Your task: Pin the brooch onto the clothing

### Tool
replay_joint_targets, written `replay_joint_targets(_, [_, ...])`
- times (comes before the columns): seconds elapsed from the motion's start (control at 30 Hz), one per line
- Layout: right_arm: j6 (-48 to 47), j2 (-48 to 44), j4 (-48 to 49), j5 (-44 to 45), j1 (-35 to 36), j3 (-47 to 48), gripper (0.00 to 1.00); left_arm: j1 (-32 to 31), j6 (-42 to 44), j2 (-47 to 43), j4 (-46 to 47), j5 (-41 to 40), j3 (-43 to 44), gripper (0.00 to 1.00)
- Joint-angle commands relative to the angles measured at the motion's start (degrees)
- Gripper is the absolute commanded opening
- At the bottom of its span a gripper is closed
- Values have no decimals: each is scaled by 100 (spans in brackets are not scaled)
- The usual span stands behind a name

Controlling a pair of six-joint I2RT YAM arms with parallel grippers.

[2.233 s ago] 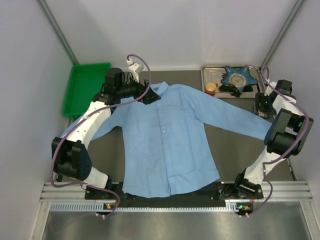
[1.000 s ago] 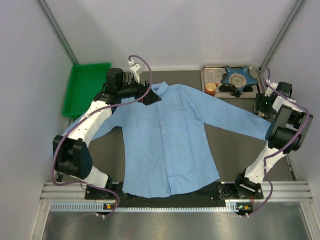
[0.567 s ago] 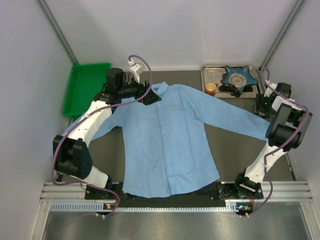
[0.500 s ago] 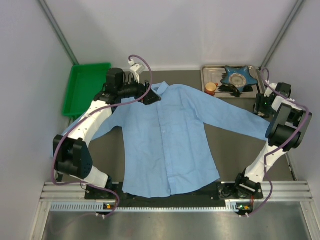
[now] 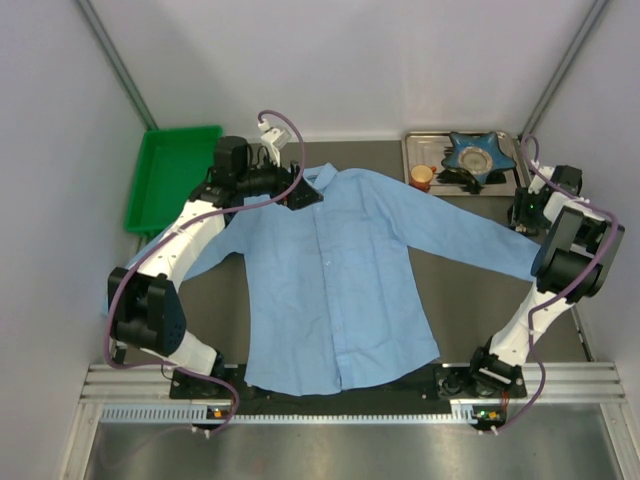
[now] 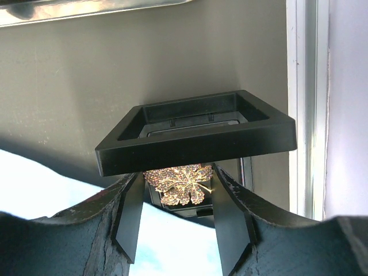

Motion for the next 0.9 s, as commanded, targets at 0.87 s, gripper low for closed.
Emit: replay_joint_targets(0.87, [-345, -2484, -1804, -1265, 243, -519, 42, 48, 569, -762, 546, -150, -415, 99])
